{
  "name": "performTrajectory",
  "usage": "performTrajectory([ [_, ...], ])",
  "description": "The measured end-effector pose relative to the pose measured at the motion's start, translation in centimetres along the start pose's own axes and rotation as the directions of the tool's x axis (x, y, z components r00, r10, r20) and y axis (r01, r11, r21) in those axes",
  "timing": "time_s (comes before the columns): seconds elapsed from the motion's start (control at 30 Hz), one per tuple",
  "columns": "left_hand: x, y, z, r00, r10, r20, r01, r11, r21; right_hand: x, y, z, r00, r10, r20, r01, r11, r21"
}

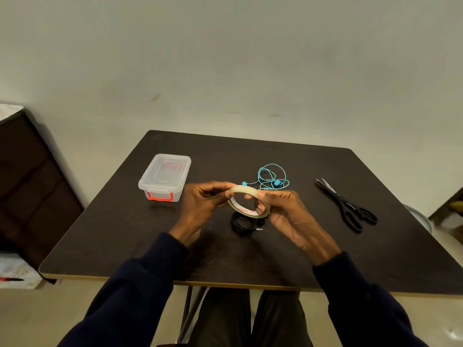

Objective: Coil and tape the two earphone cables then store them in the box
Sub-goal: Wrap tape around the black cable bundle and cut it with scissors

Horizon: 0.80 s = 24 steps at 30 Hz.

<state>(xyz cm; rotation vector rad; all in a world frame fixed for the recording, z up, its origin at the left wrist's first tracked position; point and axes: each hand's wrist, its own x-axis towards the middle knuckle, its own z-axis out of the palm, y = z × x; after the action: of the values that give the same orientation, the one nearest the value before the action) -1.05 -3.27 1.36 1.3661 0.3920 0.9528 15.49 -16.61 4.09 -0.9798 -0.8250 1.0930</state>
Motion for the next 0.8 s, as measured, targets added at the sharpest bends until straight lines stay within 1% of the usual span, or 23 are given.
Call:
performTrajectory([
  [0.1,-0.1,-0.6,-0.1,0.989,-0.145,-0.017,0.141,0.977,-0.161,0.2,0.0,-0.1,1.000,-0.002,-0.009,0.002,1.000,0.028],
  [0.17,-0.1,-0.9,-0.2,0.974,-0.226,0.007,0.220,0.941,-0.257,0.3,0.0,-0.3,1.000,0.000,-0.026,0.001,0.998,0.066],
  [0.27,-0.2,-1.4,-0.1,0.951,-0.306,0.036,0.297,0.881,-0.370,0.3,0.3,-0.2,0.999,-0.001,-0.048,0.005,0.995,0.095],
  [0.37,-0.5,-2.3,0.5,0.921,-0.379,0.088,0.373,0.797,-0.476,0.4,0.4,0.1,0.998,-0.003,-0.064,0.011,0.992,0.123],
  [0.43,-0.8,-2.5,0.7,0.901,-0.413,0.132,0.420,0.756,-0.502,0.5,0.5,0.1,0.995,0.008,-0.095,0.003,0.994,0.111],
  [0.47,-0.9,-2.4,0.8,0.902,-0.409,0.141,0.424,0.771,-0.475,0.5,0.5,0.1,0.994,0.013,-0.112,-0.002,0.996,0.094],
  [0.5,-0.9,-2.1,0.7,0.916,-0.379,0.133,0.400,0.824,-0.402,0.5,0.5,0.1,0.991,0.016,-0.129,-0.007,0.998,0.067],
  [0.53,-0.8,-1.7,0.5,0.941,-0.319,0.112,0.338,0.901,-0.274,0.6,0.5,0.1,0.989,0.015,-0.147,-0.012,1.000,0.025],
  [0.57,-0.7,-1.3,0.5,0.968,-0.233,0.090,0.242,0.965,-0.102,0.5,0.5,0.1,0.987,0.012,-0.162,-0.017,1.000,-0.027],
  [0.6,-0.5,-0.8,0.5,0.987,-0.134,0.085,0.129,0.989,0.068,0.5,0.5,0.0,0.985,0.007,-0.170,-0.020,0.997,-0.074],
  [0.63,-0.3,-0.3,0.5,0.994,-0.045,0.103,0.025,0.981,0.193,0.6,0.5,0.0,0.985,0.003,-0.172,-0.022,0.994,-0.105],
  [0.7,-0.1,0.5,0.9,0.984,0.069,0.166,-0.120,0.939,0.323,0.7,0.6,-0.1,0.985,0.009,-0.170,-0.031,0.992,-0.126],
  [0.73,0.0,0.8,1.0,0.977,0.104,0.184,-0.166,0.916,0.365,0.7,0.7,-0.1,0.985,0.017,-0.171,-0.039,0.991,-0.127],
  [0.8,0.0,1.1,1.1,0.974,0.152,0.166,-0.208,0.887,0.413,0.8,0.9,-0.1,0.986,0.027,-0.164,-0.048,0.991,-0.126],
])
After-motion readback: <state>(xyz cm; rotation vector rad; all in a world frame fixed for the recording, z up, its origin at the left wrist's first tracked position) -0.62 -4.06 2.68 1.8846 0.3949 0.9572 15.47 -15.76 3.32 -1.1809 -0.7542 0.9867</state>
